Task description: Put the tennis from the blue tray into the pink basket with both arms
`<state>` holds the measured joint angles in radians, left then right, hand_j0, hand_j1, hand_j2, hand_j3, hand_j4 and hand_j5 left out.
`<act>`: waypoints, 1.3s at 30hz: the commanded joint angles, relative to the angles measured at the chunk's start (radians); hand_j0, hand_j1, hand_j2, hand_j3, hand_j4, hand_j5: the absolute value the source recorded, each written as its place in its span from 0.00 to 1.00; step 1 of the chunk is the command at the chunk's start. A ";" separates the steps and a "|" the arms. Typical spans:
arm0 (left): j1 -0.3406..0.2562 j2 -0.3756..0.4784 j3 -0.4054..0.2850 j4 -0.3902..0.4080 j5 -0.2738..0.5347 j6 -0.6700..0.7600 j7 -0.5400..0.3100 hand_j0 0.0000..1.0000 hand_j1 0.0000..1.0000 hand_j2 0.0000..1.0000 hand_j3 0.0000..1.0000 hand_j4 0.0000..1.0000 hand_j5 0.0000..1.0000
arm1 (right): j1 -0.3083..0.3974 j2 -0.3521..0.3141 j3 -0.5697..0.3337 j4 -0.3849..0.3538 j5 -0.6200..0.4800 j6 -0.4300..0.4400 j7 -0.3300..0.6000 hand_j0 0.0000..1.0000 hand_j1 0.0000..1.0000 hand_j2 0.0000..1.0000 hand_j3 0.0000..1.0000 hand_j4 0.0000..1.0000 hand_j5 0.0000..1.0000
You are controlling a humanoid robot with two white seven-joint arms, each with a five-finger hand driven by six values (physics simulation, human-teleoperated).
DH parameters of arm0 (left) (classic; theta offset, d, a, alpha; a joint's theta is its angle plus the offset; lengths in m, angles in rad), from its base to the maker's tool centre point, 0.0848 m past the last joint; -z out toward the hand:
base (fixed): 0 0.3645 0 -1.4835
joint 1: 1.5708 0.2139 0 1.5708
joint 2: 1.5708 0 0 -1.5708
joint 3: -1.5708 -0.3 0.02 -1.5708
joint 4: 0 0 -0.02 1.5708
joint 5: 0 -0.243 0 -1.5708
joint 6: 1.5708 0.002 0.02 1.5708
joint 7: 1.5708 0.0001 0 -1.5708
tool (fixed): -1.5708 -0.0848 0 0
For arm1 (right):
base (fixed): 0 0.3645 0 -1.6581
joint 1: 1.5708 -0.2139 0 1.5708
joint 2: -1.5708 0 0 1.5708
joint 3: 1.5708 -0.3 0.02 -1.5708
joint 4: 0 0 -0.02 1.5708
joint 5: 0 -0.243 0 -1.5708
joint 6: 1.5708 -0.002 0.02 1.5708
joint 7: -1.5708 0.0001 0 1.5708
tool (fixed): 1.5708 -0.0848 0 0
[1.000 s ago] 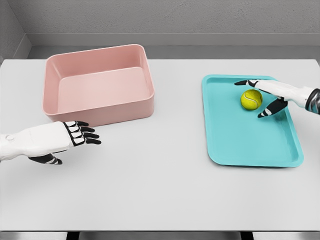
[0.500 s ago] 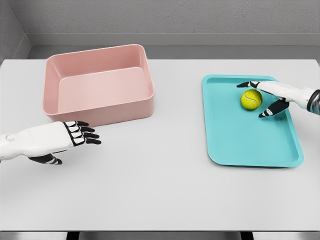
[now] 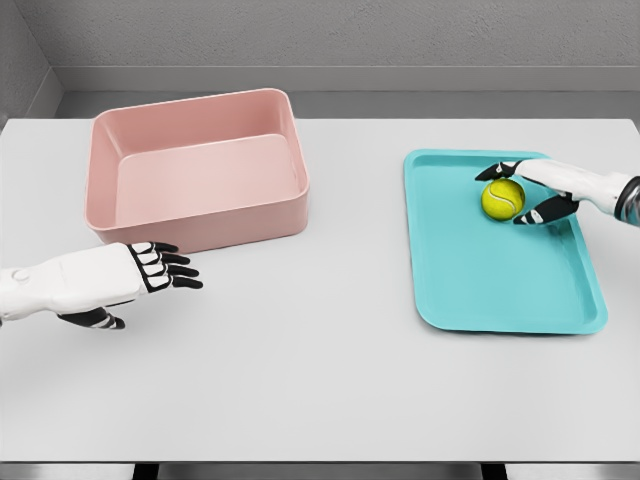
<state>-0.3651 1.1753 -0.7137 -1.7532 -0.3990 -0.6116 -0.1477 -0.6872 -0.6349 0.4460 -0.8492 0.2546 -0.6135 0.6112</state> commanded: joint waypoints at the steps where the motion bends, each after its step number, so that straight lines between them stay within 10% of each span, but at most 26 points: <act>1: 0.000 0.001 0.000 0.000 0.006 0.001 0.000 1.00 1.00 1.00 1.00 1.00 1.00 | 0.000 0.000 -0.001 -0.001 -0.006 0.003 0.000 0.80 0.80 0.80 0.80 0.80 0.80; 17: 0.000 0.001 0.000 0.000 0.006 0.001 0.000 1.00 1.00 1.00 1.00 1.00 1.00 | 0.000 0.000 -0.009 0.009 -0.021 0.003 0.000 0.59 0.59 0.59 0.59 0.59 0.59; 39: 0.000 0.001 0.000 0.000 0.006 0.001 0.000 1.00 1.00 1.00 1.00 1.00 1.00 | -0.002 0.015 -0.038 0.006 -0.101 0.003 0.000 0.59 0.59 0.59 0.59 0.59 0.59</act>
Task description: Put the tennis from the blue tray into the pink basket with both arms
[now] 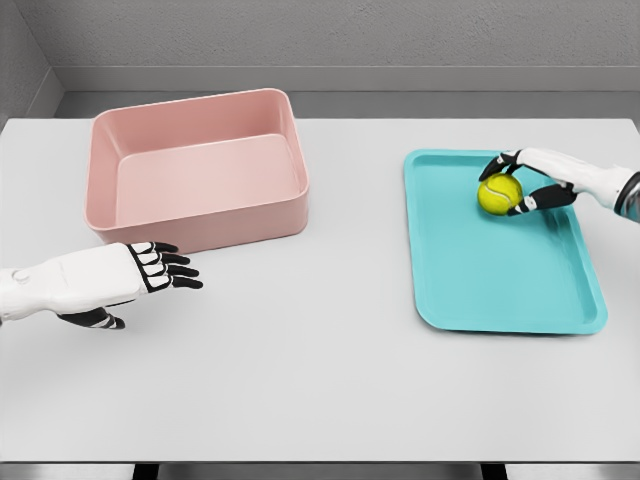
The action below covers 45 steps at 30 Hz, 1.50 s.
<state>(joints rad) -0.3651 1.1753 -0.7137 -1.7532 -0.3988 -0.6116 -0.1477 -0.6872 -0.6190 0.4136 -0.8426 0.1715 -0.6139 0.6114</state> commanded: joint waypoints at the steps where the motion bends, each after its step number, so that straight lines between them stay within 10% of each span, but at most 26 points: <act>1: 0.000 0.001 0.000 0.000 0.006 0.001 0.000 1.00 1.00 1.00 1.00 1.00 1.00 | 0.000 -0.002 -0.004 -0.004 -0.040 0.003 0.000 0.56 0.56 0.56 0.56 0.56 0.56; 17: 0.000 0.001 0.000 0.000 0.008 0.001 0.000 1.00 1.00 1.00 1.00 1.00 1.00 | 0.011 -0.008 -0.004 -0.141 -0.087 0.003 0.000 0.49 0.49 0.49 0.49 0.49 0.49; 33: 0.000 0.001 0.000 0.000 0.006 0.001 0.000 1.00 1.00 1.00 1.00 1.00 1.00 | 0.075 -0.059 0.123 -0.698 -0.216 0.003 0.000 0.48 0.48 0.48 0.48 0.48 0.48; 44: 0.000 0.001 0.000 0.000 0.006 0.001 0.000 1.00 1.00 1.00 1.00 1.00 1.00 | 0.071 -0.007 0.298 -0.710 -0.179 0.003 0.000 0.47 0.47 0.47 0.47 0.47 0.47; 45: 0.000 0.001 0.000 0.000 0.006 0.001 0.000 1.00 1.00 1.00 1.00 1.00 1.00 | 0.072 -0.008 0.289 -0.702 -0.179 0.003 0.000 0.61 0.61 0.61 0.61 0.61 0.61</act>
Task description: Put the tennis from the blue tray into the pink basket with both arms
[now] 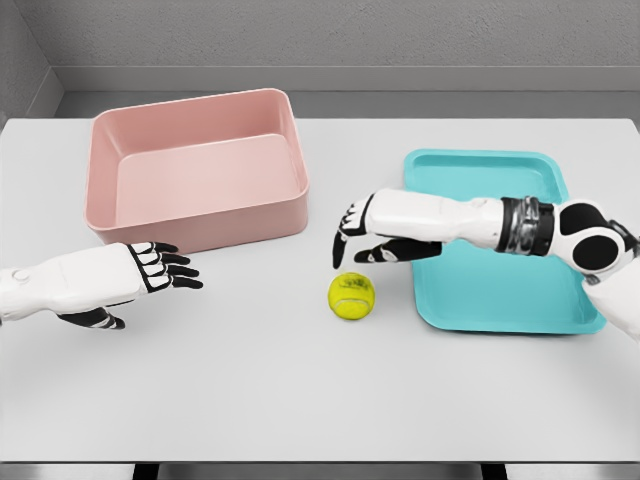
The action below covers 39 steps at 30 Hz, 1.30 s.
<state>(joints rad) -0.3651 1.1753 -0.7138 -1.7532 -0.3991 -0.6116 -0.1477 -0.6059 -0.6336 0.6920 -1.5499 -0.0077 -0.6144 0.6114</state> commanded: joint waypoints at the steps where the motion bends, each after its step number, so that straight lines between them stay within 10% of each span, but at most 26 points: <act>1: 0.000 0.001 0.001 0.000 0.006 0.001 0.000 1.00 1.00 1.00 1.00 1.00 1.00 | 0.003 0.005 -0.020 0.005 0.000 0.003 -0.001 0.80 0.80 0.80 0.80 0.80 0.80; 3: 0.000 0.001 0.001 0.000 0.006 0.001 0.000 1.00 1.00 1.00 1.00 1.00 1.00 | 0.040 0.005 -0.153 0.017 0.000 0.003 -0.001 1.00 1.00 1.00 1.00 1.00 1.00; 11: -0.152 -0.126 -0.134 -0.008 0.006 0.001 -0.101 1.00 1.00 1.00 1.00 1.00 1.00 | 0.086 -0.032 -0.581 0.200 -0.015 0.003 -0.001 1.00 1.00 1.00 1.00 1.00 1.00; 27: -0.298 -0.447 -0.205 0.001 -0.026 0.001 -0.231 1.00 1.00 1.00 1.00 1.00 1.00 | 0.092 -0.089 -0.506 0.277 0.000 0.003 -0.001 1.00 1.00 1.00 1.00 1.00 1.00; 39: -0.382 -0.646 -0.262 0.228 -0.063 0.001 -0.236 1.00 1.00 1.00 1.00 1.00 1.00 | 0.094 -0.092 -0.505 0.274 0.000 0.003 -0.001 1.00 1.00 1.00 1.00 1.00 1.00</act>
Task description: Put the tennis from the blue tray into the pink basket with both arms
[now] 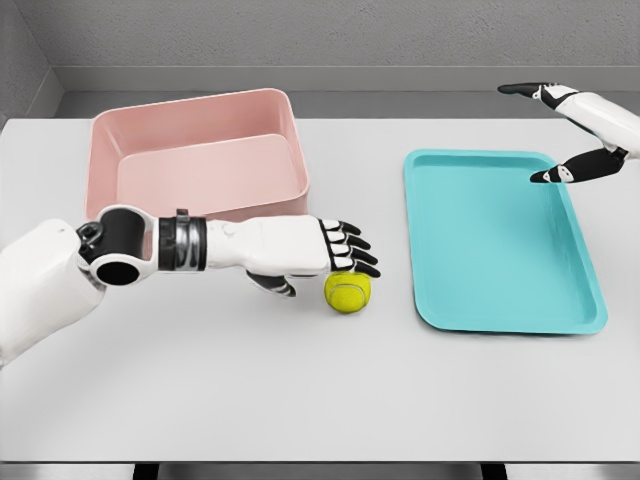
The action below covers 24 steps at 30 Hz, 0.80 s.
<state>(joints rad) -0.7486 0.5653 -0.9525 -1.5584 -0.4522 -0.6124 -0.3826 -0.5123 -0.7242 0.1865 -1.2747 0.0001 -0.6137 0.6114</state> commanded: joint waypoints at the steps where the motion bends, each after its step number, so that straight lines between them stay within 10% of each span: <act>1: 0.000 -0.062 -0.023 0.064 -0.022 0.002 0.001 1.00 1.00 1.00 1.00 1.00 1.00 | 0.000 -0.001 0.001 -0.002 -0.008 0.003 0.000 1.00 1.00 1.00 1.00 1.00 1.00; 24: -0.029 -0.136 -0.052 0.192 -0.089 0.002 0.002 1.00 1.00 1.00 1.00 1.00 1.00 | -0.003 -0.011 0.016 -0.005 -0.009 0.003 0.000 1.00 1.00 1.00 1.00 1.00 1.00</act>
<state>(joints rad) -0.7777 0.4280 -1.0046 -1.3655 -0.5484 -0.6124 -0.3810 -0.5154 -0.7337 0.2027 -1.2787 -0.0011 -0.6137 0.6113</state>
